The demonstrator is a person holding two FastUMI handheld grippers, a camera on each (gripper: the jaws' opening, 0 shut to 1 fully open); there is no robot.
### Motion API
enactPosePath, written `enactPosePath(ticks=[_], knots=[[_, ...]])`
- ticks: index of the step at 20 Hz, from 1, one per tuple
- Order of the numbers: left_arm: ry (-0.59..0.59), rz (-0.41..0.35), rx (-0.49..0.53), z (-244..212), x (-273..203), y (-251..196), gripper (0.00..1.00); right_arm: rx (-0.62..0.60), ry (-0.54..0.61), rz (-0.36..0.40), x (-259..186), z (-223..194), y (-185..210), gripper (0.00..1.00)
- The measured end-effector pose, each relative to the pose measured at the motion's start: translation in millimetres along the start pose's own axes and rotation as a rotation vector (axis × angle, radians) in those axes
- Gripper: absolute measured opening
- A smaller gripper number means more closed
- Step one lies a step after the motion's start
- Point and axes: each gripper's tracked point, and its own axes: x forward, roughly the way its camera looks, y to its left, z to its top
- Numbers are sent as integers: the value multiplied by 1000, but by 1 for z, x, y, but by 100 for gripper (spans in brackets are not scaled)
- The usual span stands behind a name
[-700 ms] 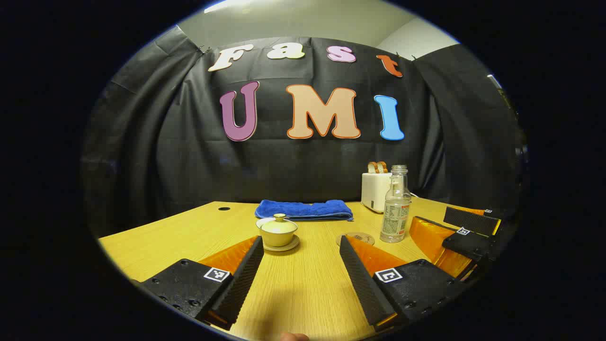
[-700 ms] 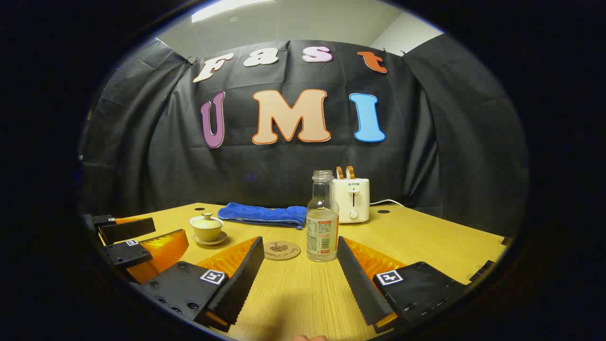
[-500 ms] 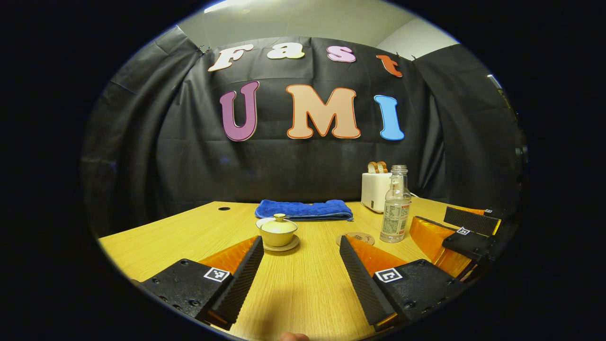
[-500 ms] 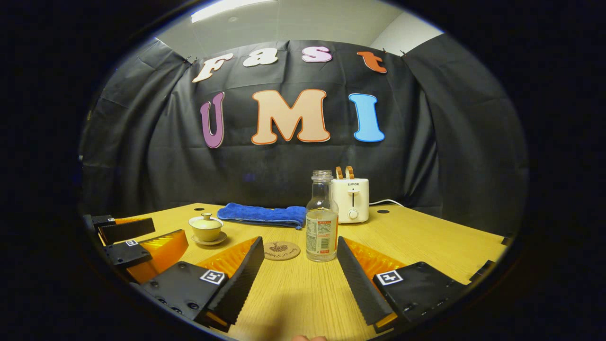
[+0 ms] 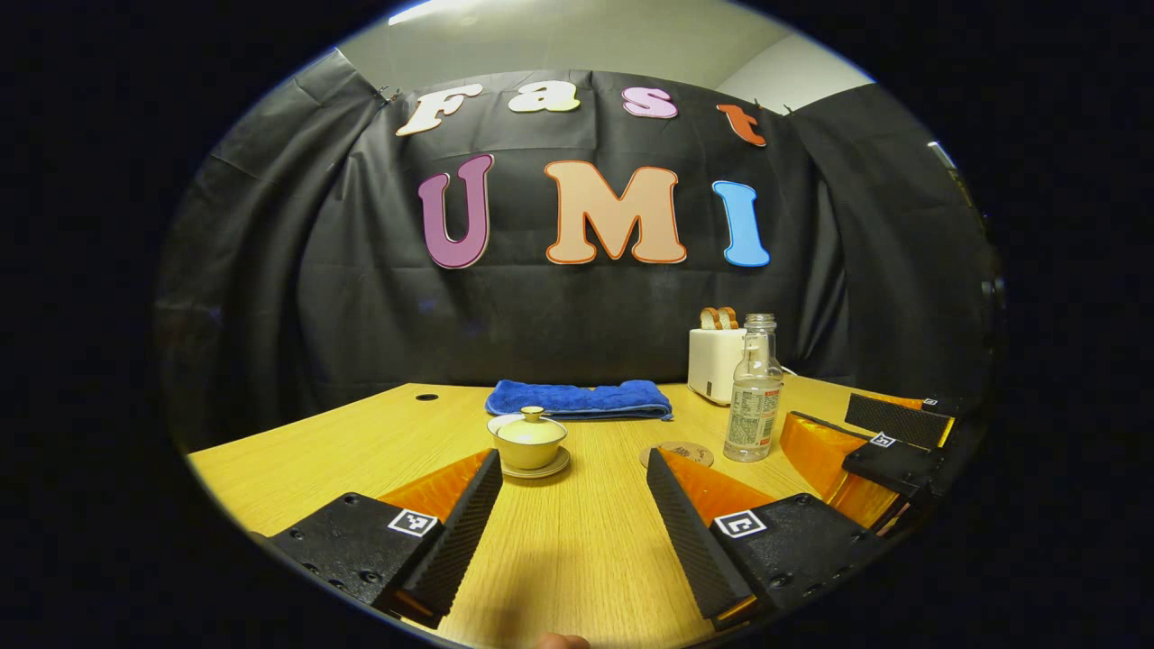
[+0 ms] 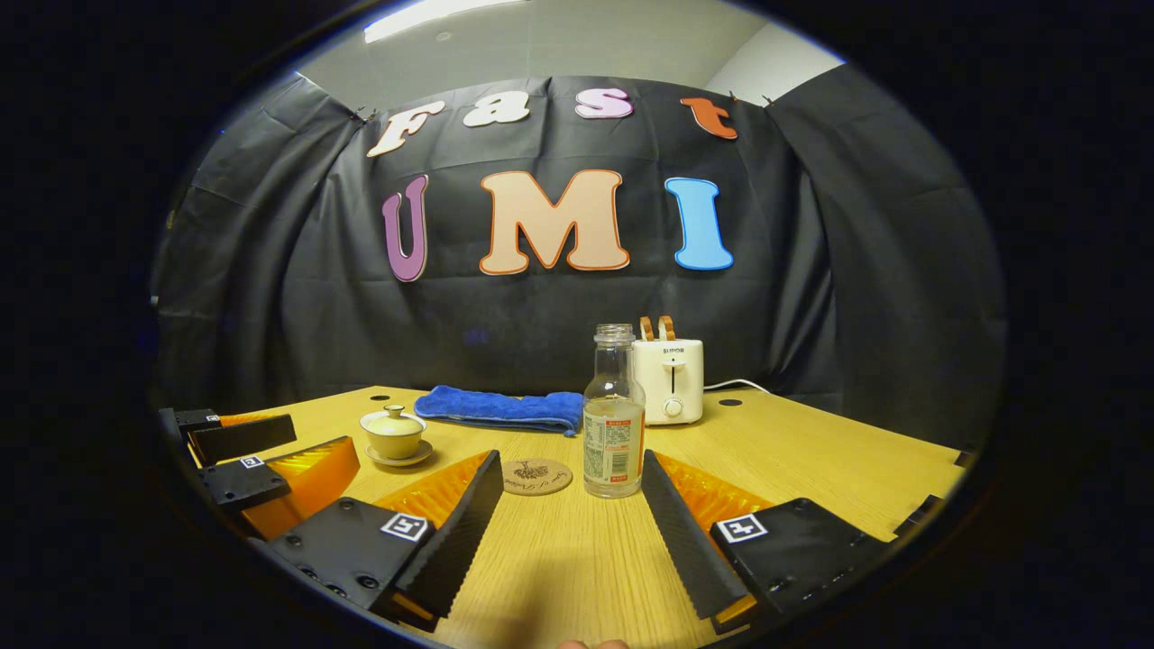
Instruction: Open the teacup lid with one hand, grasp the water bottle and pour water into the teacup with the other hand; after pouring, place the water bottle on the coaster and then close the teacup lid.
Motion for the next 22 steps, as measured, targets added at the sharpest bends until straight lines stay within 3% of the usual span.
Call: enactPosePath(ticks=[18,22], knots=[[-3,2,1,0,5,2,95,-2,0,20,-1,0,2,96],[-7,-17,0,0,20,1,95,-3,-2,-1,4,0,-13,99]])
